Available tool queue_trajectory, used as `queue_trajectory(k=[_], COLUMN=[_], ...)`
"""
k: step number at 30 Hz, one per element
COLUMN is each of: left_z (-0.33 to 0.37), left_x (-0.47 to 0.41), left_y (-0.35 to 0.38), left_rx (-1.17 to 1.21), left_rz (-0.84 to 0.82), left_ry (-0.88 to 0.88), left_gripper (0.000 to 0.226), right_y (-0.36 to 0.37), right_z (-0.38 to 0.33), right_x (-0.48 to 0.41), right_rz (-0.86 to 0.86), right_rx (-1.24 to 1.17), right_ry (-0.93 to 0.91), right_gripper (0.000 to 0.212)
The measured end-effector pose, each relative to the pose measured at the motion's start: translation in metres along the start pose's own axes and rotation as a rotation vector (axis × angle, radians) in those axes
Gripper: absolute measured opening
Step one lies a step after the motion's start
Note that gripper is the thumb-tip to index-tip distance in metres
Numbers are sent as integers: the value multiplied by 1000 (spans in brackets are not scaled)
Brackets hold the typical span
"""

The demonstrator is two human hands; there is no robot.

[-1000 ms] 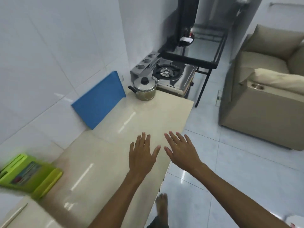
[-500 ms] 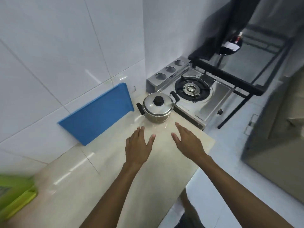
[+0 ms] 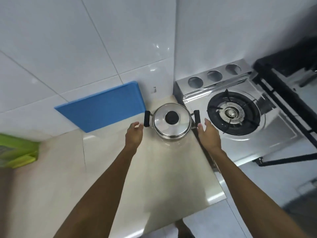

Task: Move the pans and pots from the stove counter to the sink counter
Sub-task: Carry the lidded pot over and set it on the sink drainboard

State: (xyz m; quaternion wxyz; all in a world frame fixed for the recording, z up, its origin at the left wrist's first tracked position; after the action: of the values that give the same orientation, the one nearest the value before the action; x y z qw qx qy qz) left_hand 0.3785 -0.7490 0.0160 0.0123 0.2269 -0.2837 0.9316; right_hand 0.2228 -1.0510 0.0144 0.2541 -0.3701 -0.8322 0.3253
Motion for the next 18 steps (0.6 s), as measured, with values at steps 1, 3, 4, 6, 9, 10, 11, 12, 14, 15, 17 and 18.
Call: queue_trajectory(k=[1, 3, 4, 6, 9, 10, 11, 12, 14, 15, 17, 18], left_z=[3, 9, 11, 13, 12, 11, 10, 9, 3, 0, -6, -10], left_x=[-3, -9, -12, -18, -26, -29, -31, -30, -25, -20, -4, 4], left_y=[5, 13, 17, 25, 38, 40, 41, 42, 38, 35, 20, 11], left_rx=[-10, -27, -40, -49, -17, 6, 40, 89, 190, 221, 268, 288], left_rz=[6, 14, 23, 30, 11, 21, 33, 45, 85, 109, 142, 151], left_ry=[10, 35, 38, 31, 10, -4, -29, -63, -120, -127, -120, -117], left_gripper=[44, 42, 41, 39, 37, 36, 34, 32, 29, 27, 26, 26], right_y=[4, 10, 13, 17, 20, 21, 21, 19, 15, 14, 13, 12], right_z=[3, 7, 7, 10, 6, 5, 4, 4, 3, 2, -5, -8], right_x=[-10, -23, -29, -35, -43, -46, -48, -50, -49, -45, -33, -26], right_rz=[-10, -20, -21, -15, -3, 0, 4, 11, 14, 7, -18, -21], right_rx=[-2, 7, 15, 13, -65, -92, -116, -141, -197, -221, -262, -282], right_ry=[3, -6, -14, -13, -17, -18, -12, 0, 13, 11, 9, 7], right_gripper=[51, 42, 39, 40, 39, 37, 34, 31, 27, 27, 28, 30])
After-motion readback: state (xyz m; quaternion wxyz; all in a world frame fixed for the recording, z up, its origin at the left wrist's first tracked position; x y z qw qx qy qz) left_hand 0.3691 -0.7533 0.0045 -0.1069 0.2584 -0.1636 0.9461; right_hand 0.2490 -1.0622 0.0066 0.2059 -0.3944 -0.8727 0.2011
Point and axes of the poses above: each hand's wrist, its own x-axis away from the middle knuckle, its own y-axis out of the palm, z = x × y, the point moved 8 cm from there along -x, towards the middle knuckle, and after that the axes turned 10 degrees about z, right-handed, at the moved point
